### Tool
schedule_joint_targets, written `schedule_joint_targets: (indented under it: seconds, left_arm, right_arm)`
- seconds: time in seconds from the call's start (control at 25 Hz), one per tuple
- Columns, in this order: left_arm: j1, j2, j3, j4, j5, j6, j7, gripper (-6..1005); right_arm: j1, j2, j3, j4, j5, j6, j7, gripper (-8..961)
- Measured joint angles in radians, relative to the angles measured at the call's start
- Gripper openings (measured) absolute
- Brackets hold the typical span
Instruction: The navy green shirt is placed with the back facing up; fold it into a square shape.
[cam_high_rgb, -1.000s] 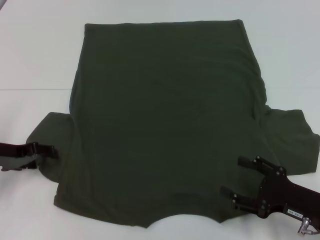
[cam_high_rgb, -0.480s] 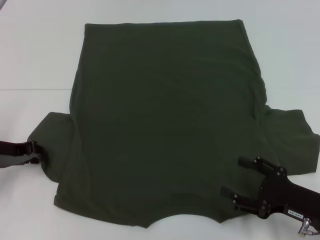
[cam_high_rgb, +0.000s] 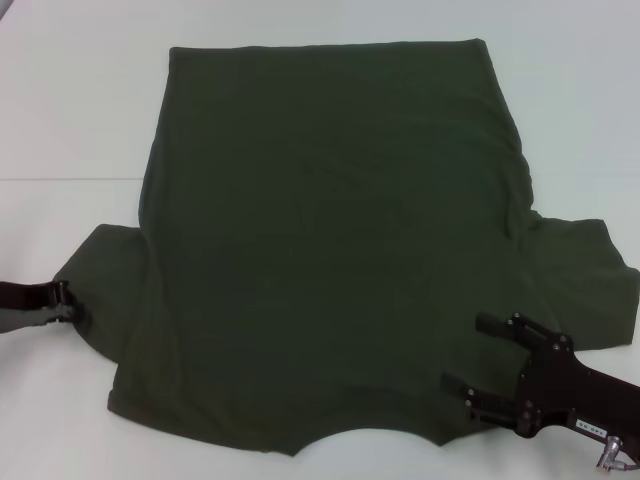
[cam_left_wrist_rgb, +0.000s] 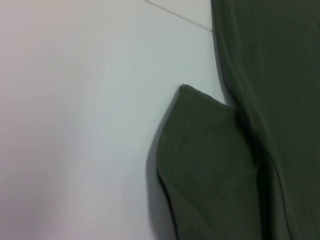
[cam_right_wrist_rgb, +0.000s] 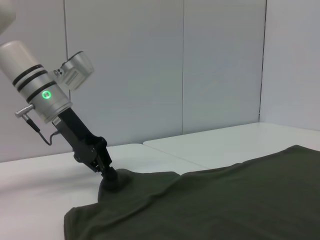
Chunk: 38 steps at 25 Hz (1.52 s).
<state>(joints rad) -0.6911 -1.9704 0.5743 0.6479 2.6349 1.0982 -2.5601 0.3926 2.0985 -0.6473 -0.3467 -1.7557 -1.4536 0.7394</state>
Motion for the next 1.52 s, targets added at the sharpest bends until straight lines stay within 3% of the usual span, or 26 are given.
schedule_joint_targets:
  seconds: [0.28, 0.92, 1.24, 1.52]
  left_arm:
    - [0.017, -0.003, -0.006, 0.03, -0.002, 0.0, 0.027, 46]
    - [0.111, 0.001, -0.03, 0.132, -0.063, 0.01, 0.038, 40]
    - [0.124, 0.012, -0.045, 0.155, -0.105, 0.025, 0.046, 40]
    - [0.108, 0.004, -0.04, 0.171, -0.133, 0.072, 0.047, 40]
  right_arm:
    - [0.001, 0.0, 0.0, 0.0, 0.001, -0.001, 0.0, 928]
    - [0.009, 0.0, 0.008, 0.0, 0.001, -0.001, 0.0, 928]
    - [0.011, 0.0, 0.008, 0.0, 0.001, -0.001, 0.0, 928]
    - [0.011, 0.0, 0.008, 0.007, 0.001, 0.0, 0.0, 929]
